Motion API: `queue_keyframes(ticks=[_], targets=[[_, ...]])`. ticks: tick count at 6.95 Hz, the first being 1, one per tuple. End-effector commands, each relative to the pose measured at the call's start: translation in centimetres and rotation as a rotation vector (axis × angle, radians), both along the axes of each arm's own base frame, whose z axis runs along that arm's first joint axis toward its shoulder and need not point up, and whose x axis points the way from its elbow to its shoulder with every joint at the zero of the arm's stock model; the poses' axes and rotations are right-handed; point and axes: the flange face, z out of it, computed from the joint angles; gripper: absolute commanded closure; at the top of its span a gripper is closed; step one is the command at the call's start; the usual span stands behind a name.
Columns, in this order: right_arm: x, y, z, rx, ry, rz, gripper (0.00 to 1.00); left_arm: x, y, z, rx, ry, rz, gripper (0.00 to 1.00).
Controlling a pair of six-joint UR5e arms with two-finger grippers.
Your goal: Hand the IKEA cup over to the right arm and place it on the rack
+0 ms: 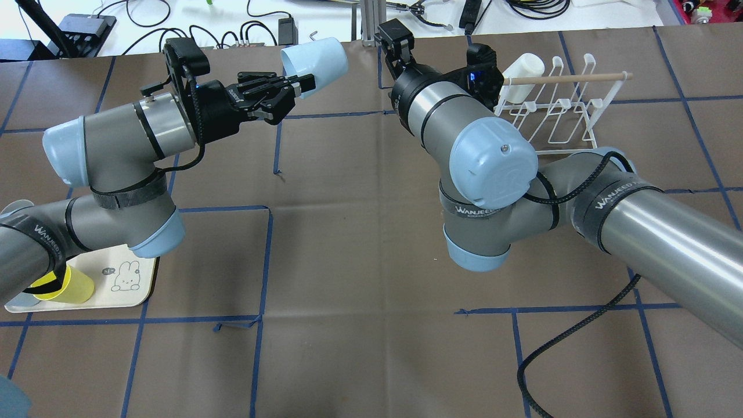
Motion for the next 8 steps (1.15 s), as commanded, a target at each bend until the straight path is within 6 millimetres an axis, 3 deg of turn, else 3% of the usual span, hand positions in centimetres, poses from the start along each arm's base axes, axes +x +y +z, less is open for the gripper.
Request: queue_keyframes(ticks=[1,3,5,8], targets=[[2.2,0.6,0.4,0.069,-0.023,0.065,0.00,-0.2,0.9,-0.9,-0.008,0.001,-0.004,0.99],[3.9,0.8,1.4,0.079,-0.066,0.066,0.01,-0.3,1.4,-1.3,-0.011,0.002,-0.006,0.99],[4.2,0.9,1.1,0.093,-0.081,0.059,0.01,-0.3,1.4,-1.4,-0.010,0.002,-0.006,0.99],[6.4,-1.3,0.0,0.102,-0.096,0.068,0.01,-0.3,1.3,-1.4,-0.011,0.002,-0.006,0.99]])
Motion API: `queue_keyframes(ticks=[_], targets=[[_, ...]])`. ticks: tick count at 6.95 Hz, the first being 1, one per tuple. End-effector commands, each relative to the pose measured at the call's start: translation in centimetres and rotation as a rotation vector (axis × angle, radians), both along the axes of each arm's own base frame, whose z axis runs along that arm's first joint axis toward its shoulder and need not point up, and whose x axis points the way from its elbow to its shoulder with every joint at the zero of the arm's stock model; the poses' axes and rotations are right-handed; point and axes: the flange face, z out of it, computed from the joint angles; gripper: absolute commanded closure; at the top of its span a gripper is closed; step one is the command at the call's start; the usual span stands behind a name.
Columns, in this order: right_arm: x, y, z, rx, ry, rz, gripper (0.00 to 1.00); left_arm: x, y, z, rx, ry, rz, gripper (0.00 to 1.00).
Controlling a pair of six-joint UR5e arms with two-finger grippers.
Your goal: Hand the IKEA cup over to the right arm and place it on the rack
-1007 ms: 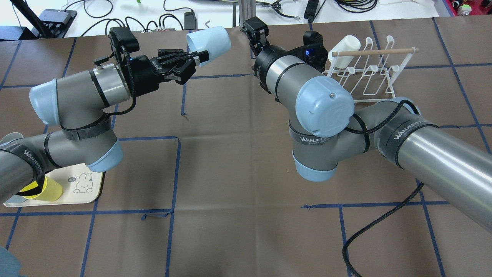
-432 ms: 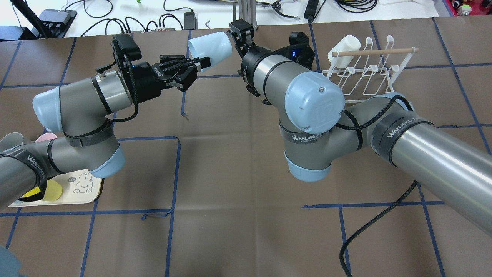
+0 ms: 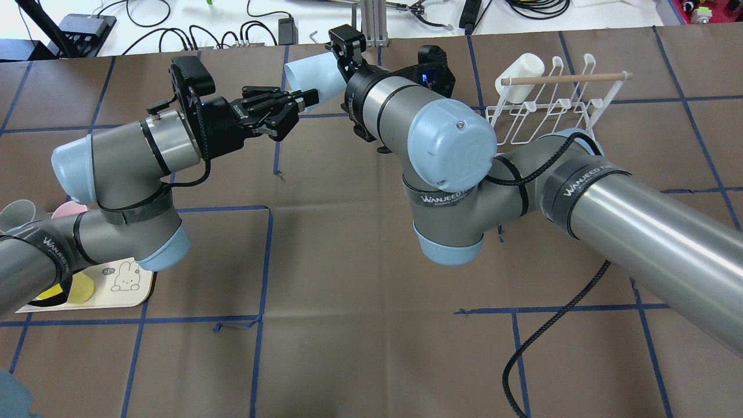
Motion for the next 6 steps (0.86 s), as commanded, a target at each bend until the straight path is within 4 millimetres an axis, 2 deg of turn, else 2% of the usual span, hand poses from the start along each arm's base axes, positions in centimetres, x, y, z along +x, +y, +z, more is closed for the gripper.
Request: queue_keyframes(ticks=[1,6], targets=[[1.12,-0.91,-0.82,0.007,-0.006,0.006,0.01,0.02,-0.10,0.04,-0.002,0.000,0.000,0.99],[1.29,-1.06,-1.36,0.017,-0.006,0.014,0.02,0.03,-0.15,0.09,-0.002,-0.001,0.002,0.99]])
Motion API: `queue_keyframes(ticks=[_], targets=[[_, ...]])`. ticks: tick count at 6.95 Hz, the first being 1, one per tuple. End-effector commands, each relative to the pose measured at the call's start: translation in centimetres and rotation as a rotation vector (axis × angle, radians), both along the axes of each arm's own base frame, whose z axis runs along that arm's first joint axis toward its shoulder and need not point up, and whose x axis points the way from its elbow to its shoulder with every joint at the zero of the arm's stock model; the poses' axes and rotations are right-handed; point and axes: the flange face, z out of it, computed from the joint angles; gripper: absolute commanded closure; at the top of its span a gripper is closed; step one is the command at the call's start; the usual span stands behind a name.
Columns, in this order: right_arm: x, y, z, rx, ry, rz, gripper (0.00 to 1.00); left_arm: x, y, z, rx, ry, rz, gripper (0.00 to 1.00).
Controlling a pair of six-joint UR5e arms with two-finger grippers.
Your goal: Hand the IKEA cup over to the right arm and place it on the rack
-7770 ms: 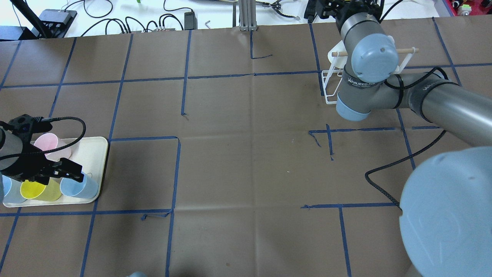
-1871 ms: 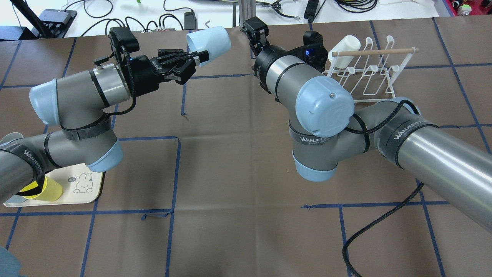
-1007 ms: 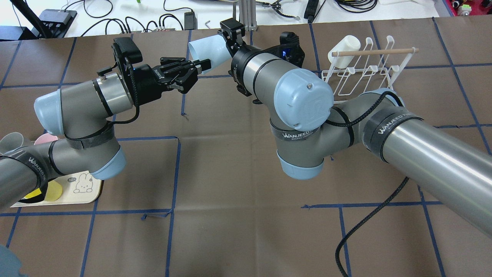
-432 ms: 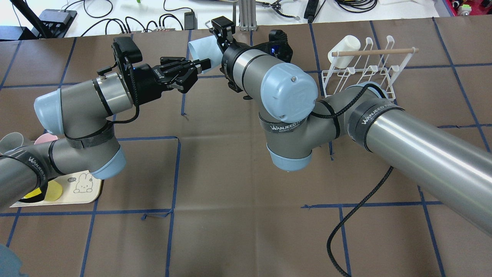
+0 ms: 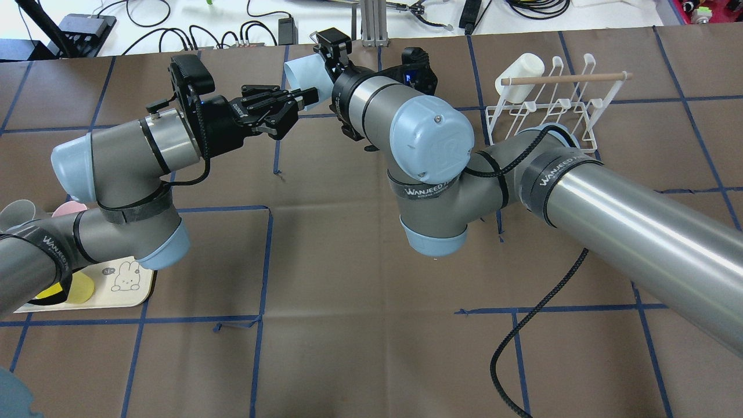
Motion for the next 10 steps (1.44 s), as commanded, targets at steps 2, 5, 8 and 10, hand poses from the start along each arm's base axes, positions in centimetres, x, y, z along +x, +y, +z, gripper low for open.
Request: queue_keyframes(ticks=[2,5,8,10], targets=[[0.02,-0.01,-0.05,0.001,0.001,0.002,0.10,0.00,0.00,0.00,0.000,0.000,0.000,0.99],[-0.07,-0.02,0.22,-0.005,-0.002,0.000,0.35,0.04,-0.10,0.09,-0.003,-0.003,0.004,0.95],[-0.08,0.04,0.25,-0.005,-0.001,0.002,0.45,0.18,-0.22,0.41,-0.012,-0.012,0.017,0.72],[-0.07,0.02,0.32,-0.006,-0.002,0.002,0.45,0.16,-0.19,0.43,-0.008,-0.007,0.014,0.23]])
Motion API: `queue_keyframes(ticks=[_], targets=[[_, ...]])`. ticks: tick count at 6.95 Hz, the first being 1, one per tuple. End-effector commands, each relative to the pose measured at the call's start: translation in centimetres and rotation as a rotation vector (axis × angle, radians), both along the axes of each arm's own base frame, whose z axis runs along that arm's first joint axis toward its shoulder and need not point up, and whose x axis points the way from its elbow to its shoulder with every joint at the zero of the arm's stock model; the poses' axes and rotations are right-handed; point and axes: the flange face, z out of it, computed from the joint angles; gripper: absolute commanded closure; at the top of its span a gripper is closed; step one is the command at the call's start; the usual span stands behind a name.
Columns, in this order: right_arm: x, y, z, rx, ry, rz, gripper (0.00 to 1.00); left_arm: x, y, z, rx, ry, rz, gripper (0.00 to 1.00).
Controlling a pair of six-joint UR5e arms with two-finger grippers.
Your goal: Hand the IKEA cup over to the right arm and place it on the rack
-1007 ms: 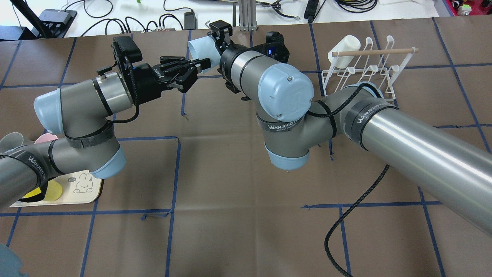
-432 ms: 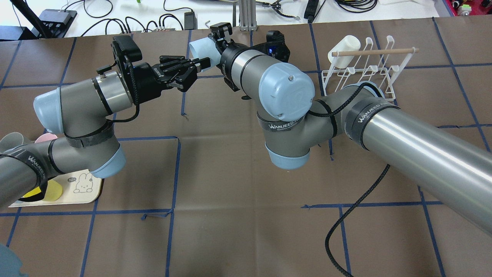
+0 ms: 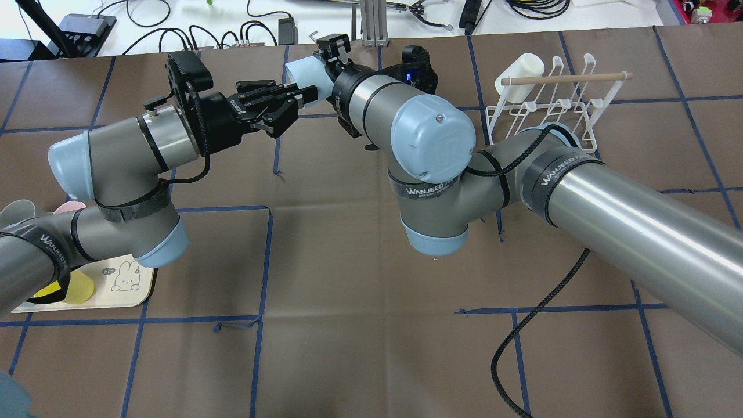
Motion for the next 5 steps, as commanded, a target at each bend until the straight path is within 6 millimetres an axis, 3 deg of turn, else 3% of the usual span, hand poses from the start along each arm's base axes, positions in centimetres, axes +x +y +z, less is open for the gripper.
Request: queue_keyframes(ticks=[1,3,5], targets=[[0.0,0.0,0.0,-0.001,0.000,0.000,0.46,0.1,0.0,0.1,0.027,0.020,0.007,0.06],[0.0,0.0,0.1,-0.002,-0.001,0.000,0.48,1.5,-0.1,0.7,0.017,0.017,0.040,0.01],[-0.9,-1.3,-0.3,-0.007,0.006,-0.010,0.55,6.8,-0.9,0.7,0.009,0.021,0.139,0.01]])
